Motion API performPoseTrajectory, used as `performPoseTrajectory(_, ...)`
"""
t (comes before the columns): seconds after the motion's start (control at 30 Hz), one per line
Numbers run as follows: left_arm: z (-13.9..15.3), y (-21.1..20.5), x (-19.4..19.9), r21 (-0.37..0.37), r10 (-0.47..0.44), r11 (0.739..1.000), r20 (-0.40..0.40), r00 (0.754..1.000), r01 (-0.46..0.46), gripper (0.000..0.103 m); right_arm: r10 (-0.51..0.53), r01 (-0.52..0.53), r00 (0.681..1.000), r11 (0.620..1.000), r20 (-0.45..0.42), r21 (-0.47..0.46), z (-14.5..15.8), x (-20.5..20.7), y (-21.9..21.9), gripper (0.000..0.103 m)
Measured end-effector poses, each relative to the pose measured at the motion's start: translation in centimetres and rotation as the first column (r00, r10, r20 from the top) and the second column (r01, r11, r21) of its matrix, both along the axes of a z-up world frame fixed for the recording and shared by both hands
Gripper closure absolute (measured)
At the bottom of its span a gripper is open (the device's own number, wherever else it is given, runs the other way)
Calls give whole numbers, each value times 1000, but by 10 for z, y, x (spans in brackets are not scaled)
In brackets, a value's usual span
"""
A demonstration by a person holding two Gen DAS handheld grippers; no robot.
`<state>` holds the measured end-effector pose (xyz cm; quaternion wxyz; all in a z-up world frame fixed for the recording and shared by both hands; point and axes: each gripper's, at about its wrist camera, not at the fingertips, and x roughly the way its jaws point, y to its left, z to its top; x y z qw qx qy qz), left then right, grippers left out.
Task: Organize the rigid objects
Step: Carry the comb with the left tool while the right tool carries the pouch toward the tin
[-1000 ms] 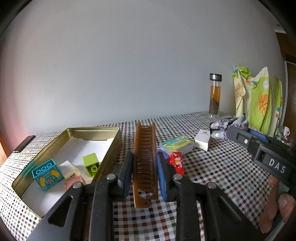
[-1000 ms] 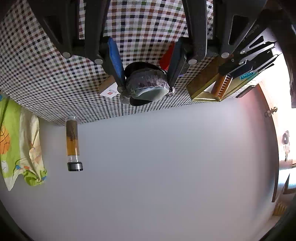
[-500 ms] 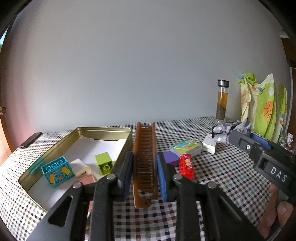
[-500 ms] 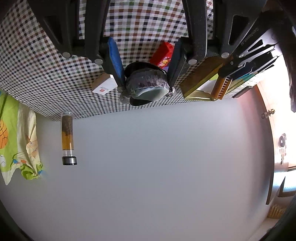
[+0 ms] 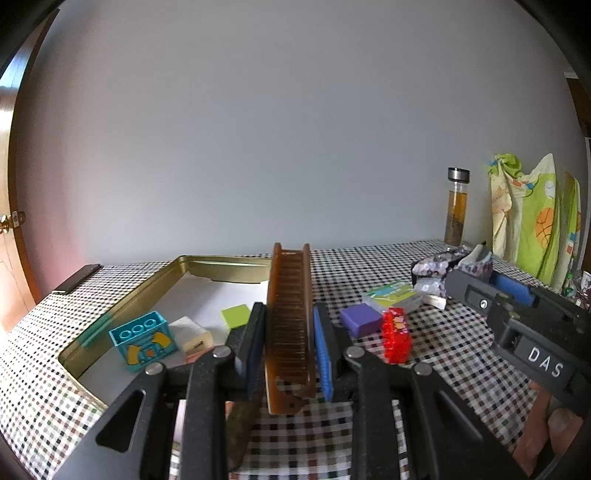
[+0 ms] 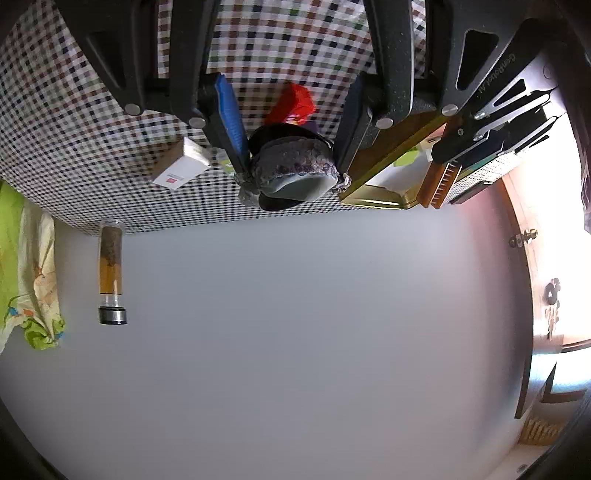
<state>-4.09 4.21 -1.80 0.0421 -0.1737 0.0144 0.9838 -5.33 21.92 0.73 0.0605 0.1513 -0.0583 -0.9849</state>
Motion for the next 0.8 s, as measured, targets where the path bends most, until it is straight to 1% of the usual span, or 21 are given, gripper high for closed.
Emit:
performPoseTrajectory(0.27,0,-21,0,11,44,999,-2,999,-44,80,44,-44,999,999,3,20,1,-1,-16,53)
performPoseTrajectory(0.53,0,-33,3,10,73,997,-10,997,-73,80,86,-86,996,996,11,32,0,-5,-31,53)
performPoseTrajectory(0.8,0,-49,3,25,108,994,-6,994,-107,80,123,-124,992,991,18,48,-1,-10,-49,53)
